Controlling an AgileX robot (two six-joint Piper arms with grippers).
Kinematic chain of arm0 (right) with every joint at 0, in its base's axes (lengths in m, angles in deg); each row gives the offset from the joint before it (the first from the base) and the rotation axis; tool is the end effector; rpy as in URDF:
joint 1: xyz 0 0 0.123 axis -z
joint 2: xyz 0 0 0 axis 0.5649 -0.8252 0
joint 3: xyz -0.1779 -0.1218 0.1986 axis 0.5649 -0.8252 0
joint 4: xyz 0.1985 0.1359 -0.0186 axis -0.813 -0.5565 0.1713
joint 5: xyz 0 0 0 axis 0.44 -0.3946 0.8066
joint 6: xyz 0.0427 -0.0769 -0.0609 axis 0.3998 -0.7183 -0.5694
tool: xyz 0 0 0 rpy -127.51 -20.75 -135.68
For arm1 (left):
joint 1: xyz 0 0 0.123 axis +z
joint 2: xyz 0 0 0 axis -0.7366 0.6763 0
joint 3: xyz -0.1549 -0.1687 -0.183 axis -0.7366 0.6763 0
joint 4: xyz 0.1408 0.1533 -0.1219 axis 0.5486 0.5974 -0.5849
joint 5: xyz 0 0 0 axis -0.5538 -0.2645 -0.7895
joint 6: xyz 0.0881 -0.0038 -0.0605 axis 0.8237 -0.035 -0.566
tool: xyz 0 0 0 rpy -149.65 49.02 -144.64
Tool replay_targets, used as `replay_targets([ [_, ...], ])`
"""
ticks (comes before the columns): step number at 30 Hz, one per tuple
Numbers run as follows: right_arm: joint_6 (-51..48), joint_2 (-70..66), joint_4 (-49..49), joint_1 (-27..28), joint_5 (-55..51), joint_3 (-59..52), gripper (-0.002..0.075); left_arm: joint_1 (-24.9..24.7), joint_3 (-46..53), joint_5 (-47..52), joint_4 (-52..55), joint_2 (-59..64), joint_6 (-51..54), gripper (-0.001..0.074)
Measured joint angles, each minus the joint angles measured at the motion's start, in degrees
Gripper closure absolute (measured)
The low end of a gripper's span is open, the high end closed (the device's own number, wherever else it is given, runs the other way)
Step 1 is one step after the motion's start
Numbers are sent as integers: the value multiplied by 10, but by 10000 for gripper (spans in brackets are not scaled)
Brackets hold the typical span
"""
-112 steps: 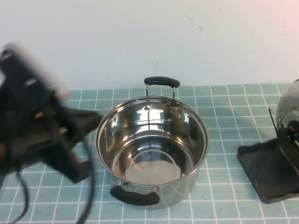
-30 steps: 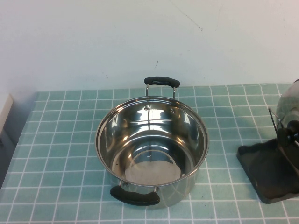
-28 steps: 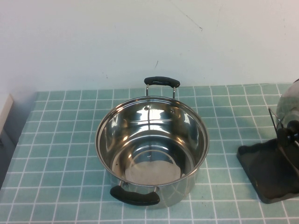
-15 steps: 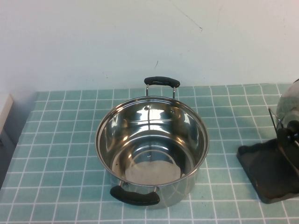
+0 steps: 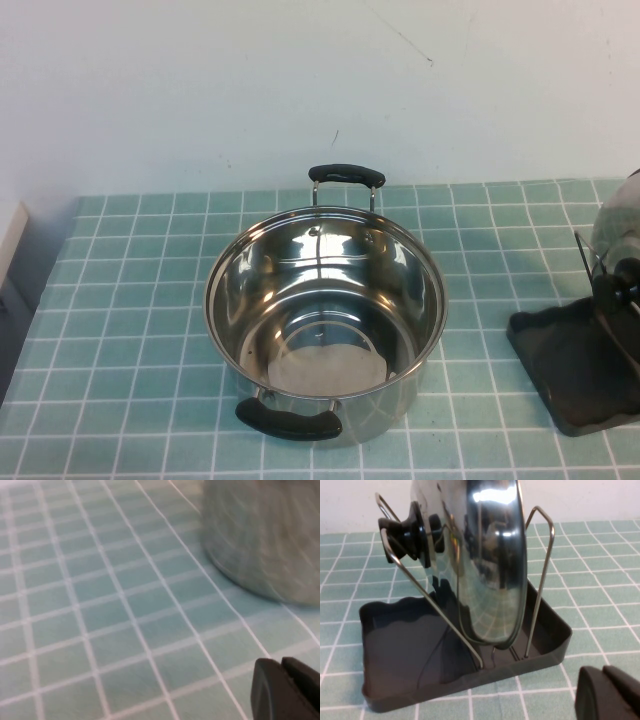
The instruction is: Put pot lid on rack
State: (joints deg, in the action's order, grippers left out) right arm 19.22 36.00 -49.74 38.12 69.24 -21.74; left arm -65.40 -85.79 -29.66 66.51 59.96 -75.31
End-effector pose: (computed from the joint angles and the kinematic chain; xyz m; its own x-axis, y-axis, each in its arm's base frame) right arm 0.0495 -0.0065 0.1704 -0.2581 0.0145 -0.9660 0.0937 0.9955 -0.0101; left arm 0.0631 -0.0242 0.1731 -0.3467 0.0692 -0.9354 0.3237 0.9448 -0.0501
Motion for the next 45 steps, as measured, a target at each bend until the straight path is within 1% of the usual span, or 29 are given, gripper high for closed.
replay_targets([
  [3, 0, 0, 0, 0, 0, 0, 728, 44, 0, -4, 36, -53, -49, 737],
  [7, 0, 0, 0, -1, 0, 1, 729, 126, 0, 9, 52, -123, -46, 737],
  [10, 0, 0, 0, -1, -1, 1, 729, 187, 0, 28, 68, -142, -41, 737],
  [13, 0, 0, 1, -1, -1, 1, 729, 225, 0, 47, 72, -143, -41, 737],
  [15, 0, 0, 1, -1, -1, 1, 729, 236, 0, 53, 73, -143, -42, 737],
  [19, 0, 0, 1, -1, -1, 1, 729, 237, 0, 60, 73, -144, -44, 737],
  [25, 0, 0, 2, -1, -1, 1, 729, 195, 0, 60, 73, -145, -46, 737],
  [28, 0, 0, 2, -1, -1, 1, 729, 183, 0, 61, 73, -145, -46, 737],
  [45, 0, 0, 2, -1, -1, 1, 729, 183, 0, 62, 73, -145, -48, 737],
])
